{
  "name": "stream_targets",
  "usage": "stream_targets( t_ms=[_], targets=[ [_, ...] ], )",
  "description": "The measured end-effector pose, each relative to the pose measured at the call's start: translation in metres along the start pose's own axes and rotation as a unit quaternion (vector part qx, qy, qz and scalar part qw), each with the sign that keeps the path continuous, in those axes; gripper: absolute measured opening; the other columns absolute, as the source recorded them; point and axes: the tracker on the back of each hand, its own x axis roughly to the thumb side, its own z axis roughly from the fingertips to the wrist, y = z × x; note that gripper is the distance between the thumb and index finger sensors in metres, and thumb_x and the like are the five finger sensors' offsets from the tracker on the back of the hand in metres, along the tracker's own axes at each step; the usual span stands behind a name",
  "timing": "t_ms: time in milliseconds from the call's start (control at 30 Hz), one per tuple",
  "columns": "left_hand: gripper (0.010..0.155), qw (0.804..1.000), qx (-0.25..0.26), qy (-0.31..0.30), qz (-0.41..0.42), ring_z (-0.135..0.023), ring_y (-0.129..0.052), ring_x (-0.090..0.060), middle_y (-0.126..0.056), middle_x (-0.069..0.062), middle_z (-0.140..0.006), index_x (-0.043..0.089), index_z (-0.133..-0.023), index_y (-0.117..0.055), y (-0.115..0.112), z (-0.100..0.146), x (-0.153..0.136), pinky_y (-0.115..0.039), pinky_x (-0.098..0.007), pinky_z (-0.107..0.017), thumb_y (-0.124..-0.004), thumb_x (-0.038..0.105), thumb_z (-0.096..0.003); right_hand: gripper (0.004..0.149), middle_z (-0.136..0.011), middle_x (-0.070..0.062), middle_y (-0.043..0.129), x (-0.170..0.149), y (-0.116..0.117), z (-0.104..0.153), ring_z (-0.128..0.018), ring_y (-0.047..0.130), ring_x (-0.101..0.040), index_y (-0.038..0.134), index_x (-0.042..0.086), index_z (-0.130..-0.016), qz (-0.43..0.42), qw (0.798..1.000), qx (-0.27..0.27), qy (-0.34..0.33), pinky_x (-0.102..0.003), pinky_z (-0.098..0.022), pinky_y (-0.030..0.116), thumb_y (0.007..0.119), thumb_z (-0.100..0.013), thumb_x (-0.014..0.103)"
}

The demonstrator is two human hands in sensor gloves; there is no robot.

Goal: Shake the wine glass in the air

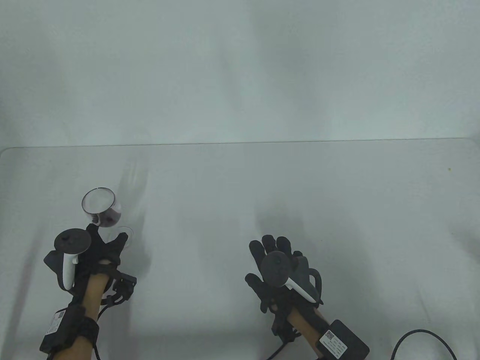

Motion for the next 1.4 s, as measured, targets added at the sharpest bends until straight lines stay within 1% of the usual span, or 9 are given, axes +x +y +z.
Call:
stream_targets(
  t_ms=[167,267,400,500,733,833,1100,1267,1400],
  targets=[
    [0.085,0.999,-0.001,0.026,0.032,-0.112,-0.035,-0.034,-0.033,-0.002,-0.116,0.029,-0.108,-0.032,-0.006,-0.027,-0.007,-0.045,-0.057,-0.077,-0.08,0.055,-0.0428,0.077,-0.11,0.01,0.007,0.0,0.001,0.0,-0.108,0.011,-0.032,0.014,0.042,-0.095,0.001,1.0,0.007,-0.002,-0.066,-0.071,0.021,0.061,-0.037,0.062],
    [0.077,0.999,-0.002,0.032,0.042,-0.113,-0.045,-0.03,-0.045,0.005,-0.117,0.036,-0.107,-0.043,-0.006,-0.037,-0.011,-0.051,-0.053,-0.077,-0.08,0.056,-0.0431,0.077,-0.11,0.01,0.007,0.001,0.001,0.0,-0.108,0.011,-0.032,0.014,0.041,-0.095,0.002,1.0,0.008,-0.004,-0.066,-0.071,0.022,0.061,-0.037,0.062],
    [0.06,0.998,0.01,0.014,0.055,-0.111,-0.059,-0.025,-0.068,0.01,-0.11,0.041,-0.1,-0.064,-0.002,-0.043,-0.01,-0.058,-0.052,-0.076,-0.081,0.054,-0.0431,0.077,-0.11,0.01,0.007,0.001,0.001,-0.001,-0.108,0.011,-0.032,0.014,0.041,-0.095,0.004,1.0,0.01,-0.005,-0.066,-0.071,0.022,0.061,-0.037,0.062],
    [0.05,0.997,0.011,0.008,0.072,-0.109,-0.066,-0.022,-0.078,0.013,-0.104,0.044,-0.093,-0.074,-0.002,-0.044,-0.009,-0.061,-0.052,-0.075,-0.081,0.051,-0.0441,0.077,-0.11,0.01,0.007,0.001,0.001,-0.001,-0.108,0.011,-0.032,0.014,0.041,-0.095,0.004,1.0,0.012,-0.004,-0.066,-0.071,0.022,0.061,-0.037,0.062],
    [0.046,0.997,0.011,0.005,0.082,-0.105,-0.074,-0.021,-0.083,0.015,-0.101,0.046,-0.089,-0.078,-0.002,-0.045,-0.009,-0.062,-0.051,-0.075,-0.082,0.05,-0.0441,0.077,-0.11,0.01,0.007,0.001,0.001,-0.001,-0.108,0.011,-0.032,0.014,0.041,-0.095,0.004,1.0,0.014,-0.003,-0.066,-0.071,0.023,0.061,-0.037,0.062],
    [0.044,0.997,0.029,0.003,0.074,-0.102,-0.079,-0.018,-0.086,0.017,-0.098,0.047,-0.087,-0.079,-0.002,-0.043,-0.01,-0.065,-0.051,-0.074,-0.083,0.05,-0.0437,0.077,-0.11,0.01,0.007,0.001,0.001,-0.001,-0.108,0.011,-0.032,0.014,0.041,-0.095,0.004,1.0,0.014,-0.002,-0.066,-0.071,0.022,0.061,-0.037,0.062],
    [0.042,0.994,0.032,-0.044,0.096,-0.095,-0.087,-0.017,-0.09,0.016,-0.093,0.045,-0.085,-0.082,0.007,-0.021,0.01,-0.068,-0.049,-0.072,-0.084,0.048,-0.0427,0.077,-0.11,0.01,0.007,0.002,0.001,-0.001,-0.108,0.011,-0.032,0.014,0.041,-0.095,0.0,1.0,0.012,-0.006,-0.066,-0.071,0.023,0.061,-0.037,0.062],
    [0.042,0.99,0.014,-0.114,0.086,-0.092,-0.09,-0.018,-0.092,0.013,-0.092,0.043,-0.084,-0.084,0.005,0.013,0.042,-0.069,-0.05,-0.07,-0.085,0.047,-0.0421,0.077,-0.11,0.01,0.007,0.003,0.0,-0.001,-0.108,0.011,-0.032,0.014,0.041,-0.095,0.001,1.0,0.006,-0.002,-0.066,-0.071,0.023,0.061,-0.037,0.062],
    [0.042,0.985,-0.009,-0.154,0.075,-0.091,-0.09,-0.019,-0.093,0.012,-0.091,0.042,-0.084,-0.084,-0.008,0.043,0.06,-0.069,-0.05,-0.069,-0.085,0.046,-0.042,0.077,-0.11,0.01,0.007,0.0,-0.002,-0.001,-0.108,0.011,-0.032,0.015,0.041,-0.095,-0.007,1.0,0.0,0.009,-0.066,-0.071,0.022,0.061,-0.037,0.061]
  ],
)
